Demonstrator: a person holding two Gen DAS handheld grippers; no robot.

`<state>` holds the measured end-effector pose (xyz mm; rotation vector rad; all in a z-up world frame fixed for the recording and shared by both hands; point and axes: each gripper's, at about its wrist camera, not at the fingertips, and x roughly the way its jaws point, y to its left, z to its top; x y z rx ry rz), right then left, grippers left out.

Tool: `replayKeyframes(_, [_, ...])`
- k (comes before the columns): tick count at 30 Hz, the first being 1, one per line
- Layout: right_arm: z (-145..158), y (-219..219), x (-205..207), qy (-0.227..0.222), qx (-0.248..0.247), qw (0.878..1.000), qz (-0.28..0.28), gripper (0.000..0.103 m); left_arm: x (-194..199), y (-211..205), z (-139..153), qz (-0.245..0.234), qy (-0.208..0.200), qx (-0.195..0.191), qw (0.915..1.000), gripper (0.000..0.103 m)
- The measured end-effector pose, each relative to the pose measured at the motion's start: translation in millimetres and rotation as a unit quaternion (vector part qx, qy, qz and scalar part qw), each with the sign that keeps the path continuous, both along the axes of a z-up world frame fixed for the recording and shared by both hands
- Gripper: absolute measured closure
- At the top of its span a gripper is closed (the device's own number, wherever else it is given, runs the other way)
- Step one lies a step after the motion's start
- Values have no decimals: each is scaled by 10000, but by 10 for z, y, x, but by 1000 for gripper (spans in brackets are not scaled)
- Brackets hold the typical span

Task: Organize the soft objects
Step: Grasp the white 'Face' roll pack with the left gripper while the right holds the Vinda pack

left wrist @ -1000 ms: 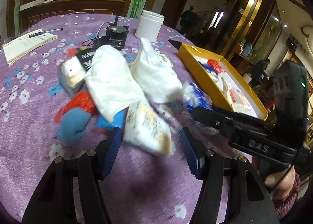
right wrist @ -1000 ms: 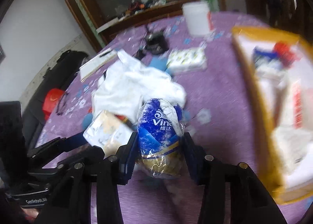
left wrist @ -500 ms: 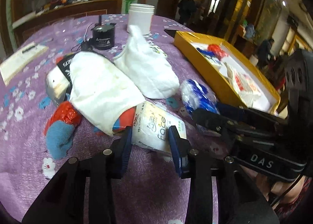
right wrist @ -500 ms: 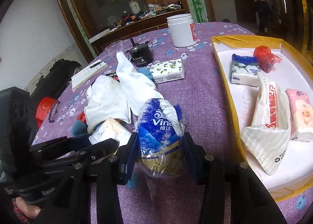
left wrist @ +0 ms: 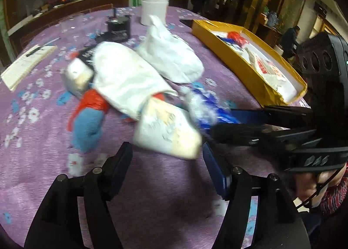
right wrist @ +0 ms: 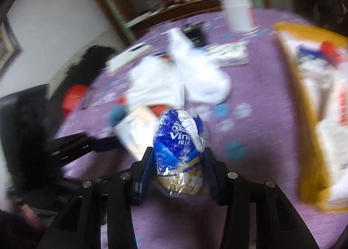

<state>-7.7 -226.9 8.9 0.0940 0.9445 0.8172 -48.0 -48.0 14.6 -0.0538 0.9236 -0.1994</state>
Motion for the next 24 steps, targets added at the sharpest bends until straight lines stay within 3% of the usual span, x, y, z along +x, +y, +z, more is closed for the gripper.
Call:
replayKeyframes(3, [54, -103, 46, 107, 332, 9994, -35, 57, 48, 104, -3, 175, 94, -312, 9993, 29])
replayKeyframes(7, [133, -193, 64, -400, -179, 9967, -690, 57, 168, 136, -41, 384, 273, -895, 9949, 29])
replayKeyframes(10, [111, -259, 117, -458, -228, 9946, -904, 57, 307, 88, -81, 623, 439, -770, 9941, 29])
replayKeyframes(13, [86, -270, 111, -606, -279, 9933, -939, 57, 367, -30, -112, 560, 539, -621, 9950, 29])
replayKeyframes(15, [76, -229, 96, -665, -333, 9929, -931, 57, 357, -147, -115, 520, 426, -221, 9975, 28])
replayKeyframes(18, [43, -263, 142, -567, -276, 9931, -988, 57, 356, -181, -150, 666, 235, 25, 9975, 27])
replayKeyframes(24, [51, -262, 107, -582, -185, 9939, -917, 57, 309, -153, -122, 641, 5, -136, 9978, 41])
